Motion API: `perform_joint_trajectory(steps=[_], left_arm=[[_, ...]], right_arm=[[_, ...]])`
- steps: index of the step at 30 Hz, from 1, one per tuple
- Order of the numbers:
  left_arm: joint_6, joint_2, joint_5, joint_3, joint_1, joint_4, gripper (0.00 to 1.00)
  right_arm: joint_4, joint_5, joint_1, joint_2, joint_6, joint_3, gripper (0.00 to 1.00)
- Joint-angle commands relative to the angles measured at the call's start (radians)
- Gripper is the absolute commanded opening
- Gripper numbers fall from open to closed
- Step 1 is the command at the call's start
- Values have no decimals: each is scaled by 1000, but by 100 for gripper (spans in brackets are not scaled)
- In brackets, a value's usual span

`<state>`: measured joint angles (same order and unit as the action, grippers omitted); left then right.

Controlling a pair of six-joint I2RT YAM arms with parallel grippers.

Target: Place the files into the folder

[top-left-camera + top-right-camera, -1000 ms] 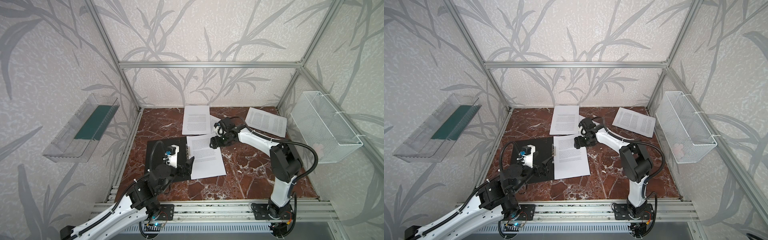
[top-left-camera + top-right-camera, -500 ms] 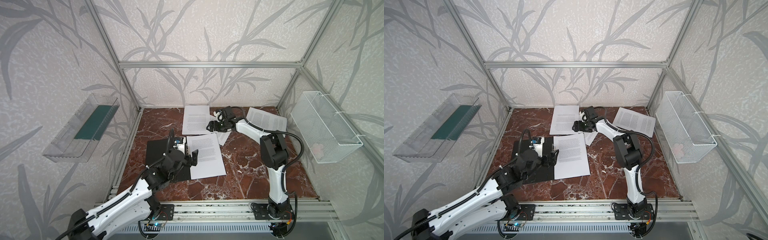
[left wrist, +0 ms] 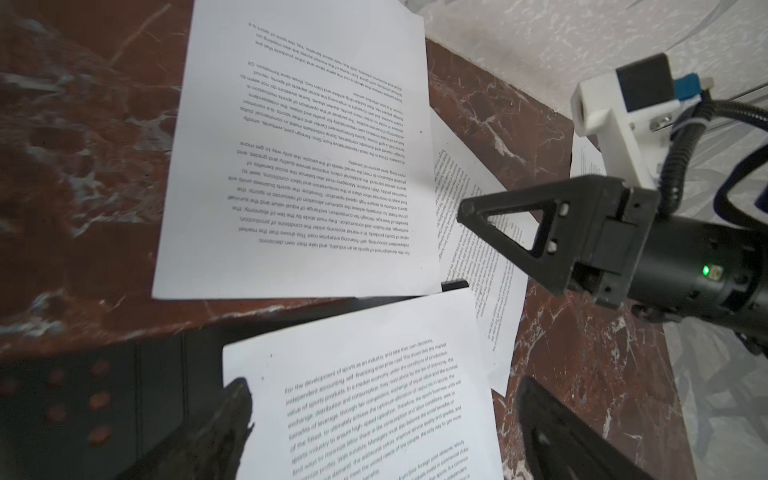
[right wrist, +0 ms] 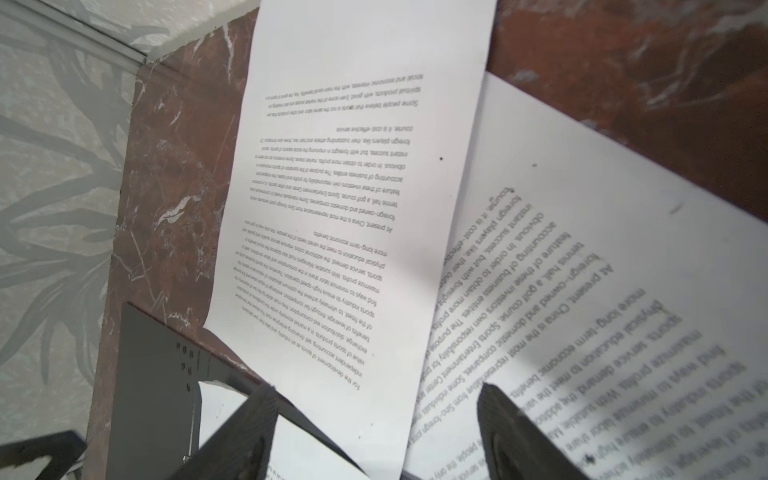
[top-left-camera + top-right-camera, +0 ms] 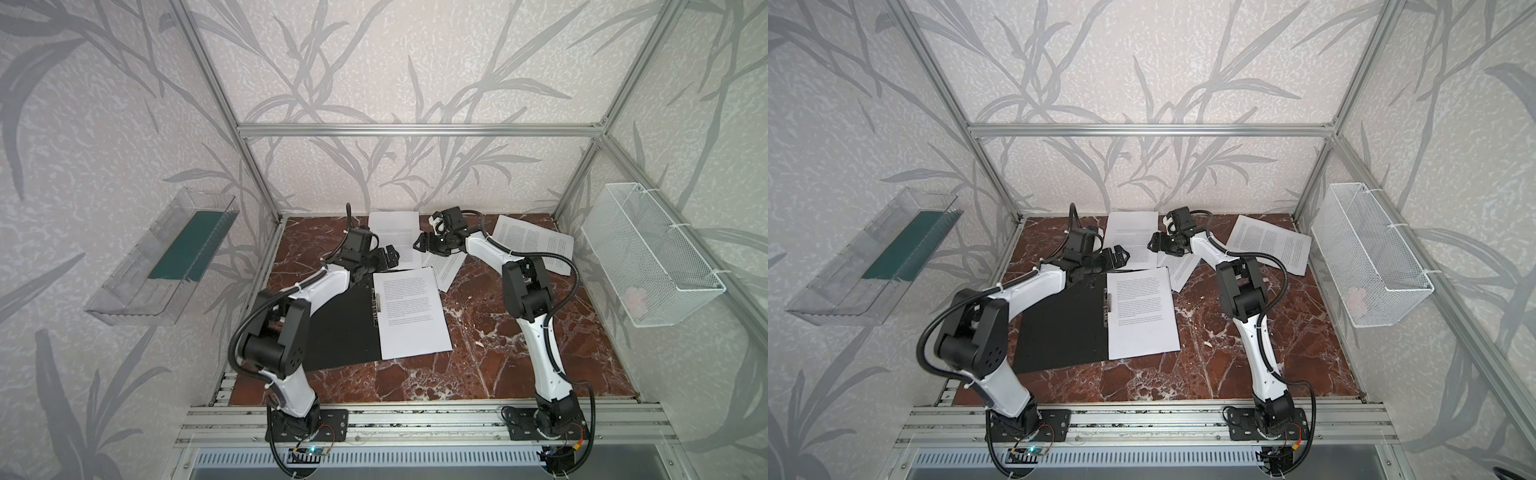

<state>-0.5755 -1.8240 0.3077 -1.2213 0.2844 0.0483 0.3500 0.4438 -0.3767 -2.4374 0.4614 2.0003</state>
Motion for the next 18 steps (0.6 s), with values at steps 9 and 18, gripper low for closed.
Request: perform_joint_trajectory(steps=[9, 18], left_arm=[[110, -385, 208, -420, -82, 201, 99], [161, -537, 236, -563, -96, 331, 99]], right_arm=[[-39, 81, 19, -96, 43, 57, 76], [9, 72, 22, -148, 56, 132, 75]])
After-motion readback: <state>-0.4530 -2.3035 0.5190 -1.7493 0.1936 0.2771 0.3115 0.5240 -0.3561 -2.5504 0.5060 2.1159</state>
